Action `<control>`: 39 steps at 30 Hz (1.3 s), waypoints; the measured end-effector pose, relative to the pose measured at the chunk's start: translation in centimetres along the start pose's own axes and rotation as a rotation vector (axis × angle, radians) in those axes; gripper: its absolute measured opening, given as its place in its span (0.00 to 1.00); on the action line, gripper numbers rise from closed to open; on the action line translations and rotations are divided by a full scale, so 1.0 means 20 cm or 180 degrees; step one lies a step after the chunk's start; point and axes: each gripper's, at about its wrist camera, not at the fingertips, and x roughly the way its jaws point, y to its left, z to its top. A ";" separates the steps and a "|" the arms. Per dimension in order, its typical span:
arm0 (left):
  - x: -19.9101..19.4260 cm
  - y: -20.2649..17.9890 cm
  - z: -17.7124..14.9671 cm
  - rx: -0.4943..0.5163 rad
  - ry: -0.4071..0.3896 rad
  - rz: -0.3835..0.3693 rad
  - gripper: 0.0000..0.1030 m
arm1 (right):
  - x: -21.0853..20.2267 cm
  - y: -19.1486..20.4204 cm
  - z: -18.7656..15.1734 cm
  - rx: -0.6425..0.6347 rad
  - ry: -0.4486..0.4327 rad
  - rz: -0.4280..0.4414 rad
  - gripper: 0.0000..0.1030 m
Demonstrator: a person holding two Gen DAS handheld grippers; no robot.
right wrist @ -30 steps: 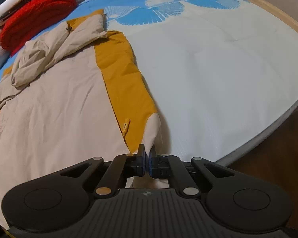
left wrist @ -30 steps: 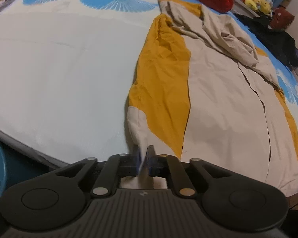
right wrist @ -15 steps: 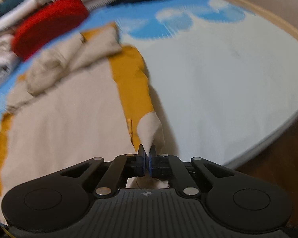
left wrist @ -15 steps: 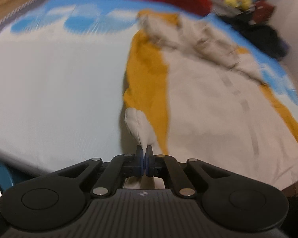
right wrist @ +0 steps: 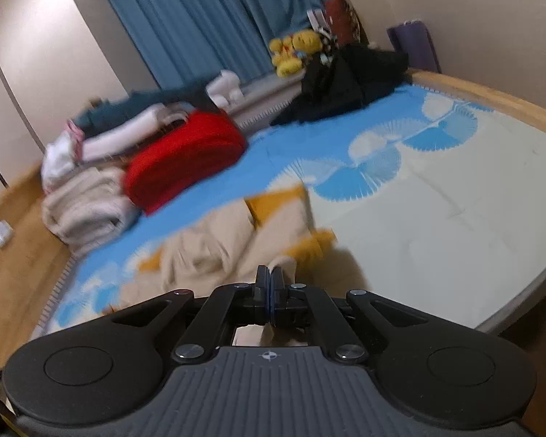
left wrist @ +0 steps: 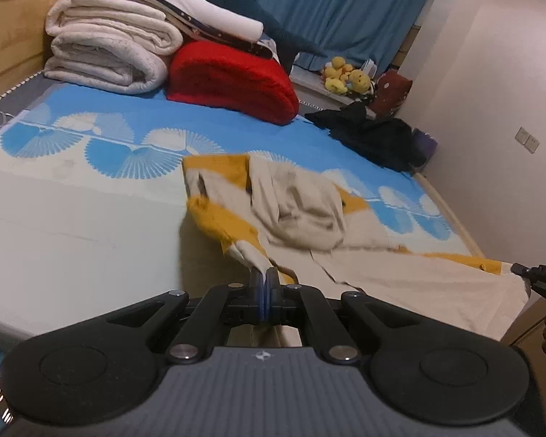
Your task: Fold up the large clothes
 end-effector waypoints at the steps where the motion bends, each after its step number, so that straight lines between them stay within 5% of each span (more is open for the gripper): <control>1: -0.08 0.00 0.00 -0.0019 -0.0031 -0.0017 0.00 | -0.07 0.00 0.01 0.0027 -0.0062 0.0040 0.00; 4: -0.22 0.03 0.02 -0.0110 -0.0097 -0.0049 0.00 | -0.21 -0.02 0.05 0.0085 -0.0219 0.0096 0.00; 7: -0.13 0.09 0.05 -0.0277 -0.0057 -0.0073 0.01 | -0.11 -0.03 0.08 0.0055 -0.0238 0.0060 0.00; 15: 0.80 0.31 0.23 -0.0519 0.0265 0.0072 0.02 | 0.84 -0.13 0.15 0.0112 0.0239 -0.0357 0.00; 17: 1.00 0.42 0.28 -0.0646 0.0276 0.0155 0.06 | 1.01 -0.16 0.16 0.0167 0.0178 -0.0542 0.06; 19: 1.08 0.54 0.28 -0.0933 0.0202 0.0378 0.19 | 1.10 -0.23 0.19 0.0284 0.0040 -0.0820 0.10; 21: 1.10 0.64 0.26 -0.1201 0.0181 0.0362 0.21 | 1.14 -0.32 0.16 0.0437 0.0007 -0.0833 0.16; 23: 1.11 0.69 0.25 -0.1328 0.0290 0.0405 0.22 | 1.19 -0.37 0.08 0.0524 0.0258 -0.0777 0.16; 28: 1.18 0.61 0.26 -0.0862 0.0466 0.0461 0.33 | 1.32 -0.28 -0.03 0.0142 0.0870 -0.0424 0.28; 32: 1.27 0.50 0.20 -0.0553 0.0580 0.0507 0.43 | 1.39 -0.13 -0.08 -0.0303 0.0891 -0.0266 0.37; 39: 1.40 0.47 0.15 -0.0248 0.0706 0.0655 0.50 | 1.56 -0.14 -0.06 -0.0681 0.0803 -0.0546 0.41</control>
